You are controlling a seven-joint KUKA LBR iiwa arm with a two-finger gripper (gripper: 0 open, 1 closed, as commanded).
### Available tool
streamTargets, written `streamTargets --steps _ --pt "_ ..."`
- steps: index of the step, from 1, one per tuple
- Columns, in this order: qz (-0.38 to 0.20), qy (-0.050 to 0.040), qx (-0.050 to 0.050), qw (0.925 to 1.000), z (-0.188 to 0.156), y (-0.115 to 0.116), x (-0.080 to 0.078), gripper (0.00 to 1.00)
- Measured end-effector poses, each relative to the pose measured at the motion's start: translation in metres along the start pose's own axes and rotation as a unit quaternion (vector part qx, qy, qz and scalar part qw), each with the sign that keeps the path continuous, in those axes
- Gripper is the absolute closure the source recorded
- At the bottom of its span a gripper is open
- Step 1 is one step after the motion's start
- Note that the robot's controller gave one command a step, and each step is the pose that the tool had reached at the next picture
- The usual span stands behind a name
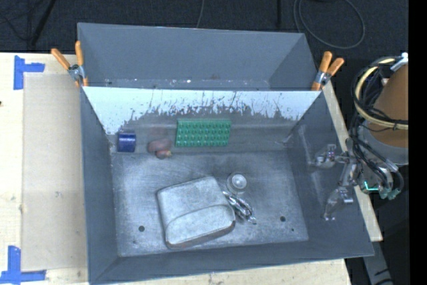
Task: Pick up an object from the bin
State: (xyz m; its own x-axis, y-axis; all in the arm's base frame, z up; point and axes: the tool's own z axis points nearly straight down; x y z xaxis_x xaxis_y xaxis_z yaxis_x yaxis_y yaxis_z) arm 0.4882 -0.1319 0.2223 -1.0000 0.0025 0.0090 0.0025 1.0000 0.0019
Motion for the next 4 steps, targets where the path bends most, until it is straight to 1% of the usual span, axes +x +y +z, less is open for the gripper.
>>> streamTargets --steps 1,2,3,4 --pt "-0.156 -0.0012 0.0 0.9878 0.105 0.07 -0.025 0.0" --pt "-0.175 -0.0051 0.001 0.9845 0.152 0.142 -0.027 0.0" --pt "-0.174 -0.0085 0.003 0.9847 0.149 0.138 -0.029 1.0" --pt "-0.377 -0.006 0.003 0.9261 0.001 0.115 -0.033 1.0"
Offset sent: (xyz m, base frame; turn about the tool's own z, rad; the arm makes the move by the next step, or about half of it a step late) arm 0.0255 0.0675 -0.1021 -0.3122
